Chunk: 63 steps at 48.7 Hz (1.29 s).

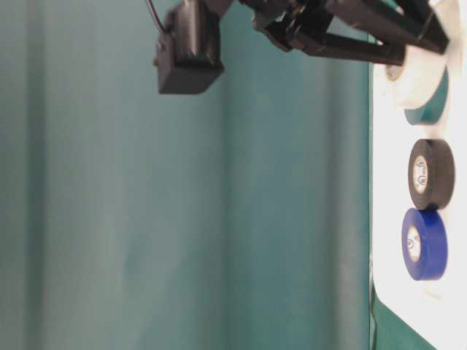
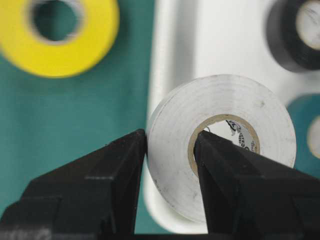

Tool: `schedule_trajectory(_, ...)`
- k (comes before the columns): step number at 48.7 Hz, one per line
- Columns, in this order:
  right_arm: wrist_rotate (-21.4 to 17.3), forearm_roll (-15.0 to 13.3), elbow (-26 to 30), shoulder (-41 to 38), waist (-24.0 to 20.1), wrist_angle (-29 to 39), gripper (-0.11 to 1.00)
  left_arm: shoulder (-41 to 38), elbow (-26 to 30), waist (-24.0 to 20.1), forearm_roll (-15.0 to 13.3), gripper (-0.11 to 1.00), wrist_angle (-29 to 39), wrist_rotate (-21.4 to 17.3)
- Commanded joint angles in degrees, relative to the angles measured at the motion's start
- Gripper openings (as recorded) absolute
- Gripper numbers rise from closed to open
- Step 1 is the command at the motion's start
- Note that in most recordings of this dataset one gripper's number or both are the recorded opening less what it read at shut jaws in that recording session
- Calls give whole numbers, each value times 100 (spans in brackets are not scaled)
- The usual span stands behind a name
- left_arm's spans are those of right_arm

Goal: Put the tape into the white case with the right arm.
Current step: 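Carry the white tape into the tray's lower right and release it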

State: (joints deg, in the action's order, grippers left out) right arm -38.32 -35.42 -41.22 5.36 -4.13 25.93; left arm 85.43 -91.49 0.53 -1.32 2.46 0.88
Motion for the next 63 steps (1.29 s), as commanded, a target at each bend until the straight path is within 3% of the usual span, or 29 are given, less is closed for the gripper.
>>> schedule_trajectory(1,9,-26,26,141,229,-193,3,-105,79,-18,0,0,-35,0)
schedule_trajectory(12,9,-18,-123,141,650,-571,3,-105,79,-18,0,0,-44,0)
schedule_trajectory(46,0,-114,-229,141,773,-967,4,-105,79,-18,0,0,-44,0)
schedule_trajectory(50,0,-105,-264,141,773,-940,18,-105,79,-9,0,0,-44,0)
schedule_trajectory(60,-9,-105,-325,141,773,-940,79,-105,79,-18,0,0,-44,0)
schedule_trajectory(63,-9,-114,-334,141,773,-940,78,-105,79,-18,-9,0,-35,0)
